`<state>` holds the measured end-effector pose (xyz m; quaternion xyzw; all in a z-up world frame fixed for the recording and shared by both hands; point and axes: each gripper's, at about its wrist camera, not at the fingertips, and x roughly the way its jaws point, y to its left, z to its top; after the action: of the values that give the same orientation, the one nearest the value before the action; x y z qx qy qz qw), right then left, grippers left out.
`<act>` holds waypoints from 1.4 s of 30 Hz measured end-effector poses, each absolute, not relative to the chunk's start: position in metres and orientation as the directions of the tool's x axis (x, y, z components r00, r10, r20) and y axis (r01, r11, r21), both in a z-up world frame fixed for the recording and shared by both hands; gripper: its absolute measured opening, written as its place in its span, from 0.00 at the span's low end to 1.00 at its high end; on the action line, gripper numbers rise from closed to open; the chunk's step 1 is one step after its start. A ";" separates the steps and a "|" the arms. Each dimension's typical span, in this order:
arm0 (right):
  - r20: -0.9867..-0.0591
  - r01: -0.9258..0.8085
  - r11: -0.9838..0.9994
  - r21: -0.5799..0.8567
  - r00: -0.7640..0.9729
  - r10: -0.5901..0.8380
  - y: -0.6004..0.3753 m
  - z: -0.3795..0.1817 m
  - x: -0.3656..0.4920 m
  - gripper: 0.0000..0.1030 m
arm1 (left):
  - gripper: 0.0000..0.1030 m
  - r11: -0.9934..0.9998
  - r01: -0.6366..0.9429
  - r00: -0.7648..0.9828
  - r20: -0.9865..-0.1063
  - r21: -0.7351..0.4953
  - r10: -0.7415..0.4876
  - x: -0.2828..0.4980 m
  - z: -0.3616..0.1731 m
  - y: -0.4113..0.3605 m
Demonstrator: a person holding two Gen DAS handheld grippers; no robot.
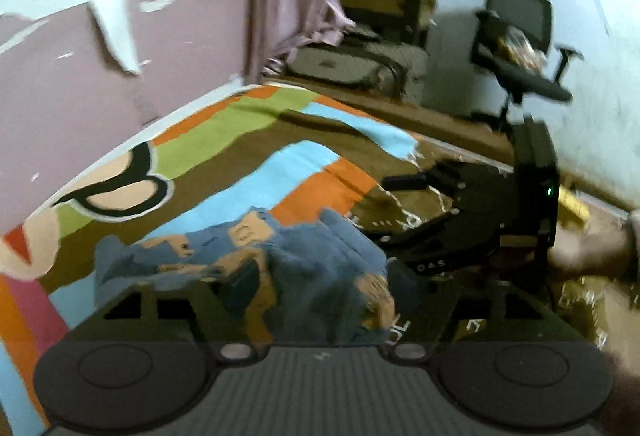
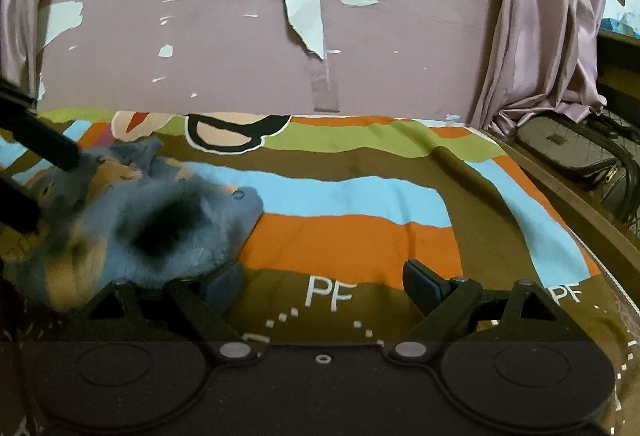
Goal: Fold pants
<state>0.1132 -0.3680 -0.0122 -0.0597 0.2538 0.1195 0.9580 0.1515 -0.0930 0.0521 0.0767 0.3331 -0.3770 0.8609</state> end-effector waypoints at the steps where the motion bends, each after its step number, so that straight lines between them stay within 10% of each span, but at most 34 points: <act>1: -0.500 -0.253 0.966 -0.049 0.844 0.196 -0.370 -0.011 0.114 0.85 | 0.78 0.722 0.682 0.512 -0.626 -0.119 -0.588 0.154 0.055 -0.085; 10: -0.515 -0.239 0.959 0.153 0.809 0.284 -0.395 0.008 0.133 0.85 | 0.79 0.928 0.350 0.675 -0.652 -0.129 -0.345 0.206 0.055 -0.008; 16: -0.538 -0.252 0.847 0.469 0.679 0.500 -0.404 0.012 0.152 0.85 | 0.71 0.858 0.474 0.602 -0.639 -0.196 -0.479 0.254 0.057 -0.013; 28: -0.607 -0.218 0.777 0.590 0.515 0.605 -0.385 -0.002 0.159 0.61 | 0.77 0.559 0.827 0.299 -0.795 -0.059 -0.527 0.283 0.017 -0.062; 32: -0.609 -0.223 0.796 0.563 0.539 0.582 -0.378 -0.006 0.158 0.20 | 0.47 0.591 0.805 0.314 -0.813 -0.045 -0.491 0.286 0.006 -0.059; 37: -0.577 -0.301 0.811 0.501 0.582 0.573 -0.373 0.004 0.146 0.15 | 0.10 0.642 0.764 0.365 -0.783 -0.056 -0.503 0.282 0.008 -0.051; 42: -0.505 -0.393 0.812 0.432 0.641 0.578 -0.365 0.025 0.139 0.13 | 0.06 0.706 0.706 0.456 -0.721 -0.065 -0.522 0.275 0.025 -0.036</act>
<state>0.1392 -0.3649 0.0252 0.1427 0.3254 0.2714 0.8945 0.2746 -0.0362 0.0248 0.1227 0.3739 -0.3635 0.8444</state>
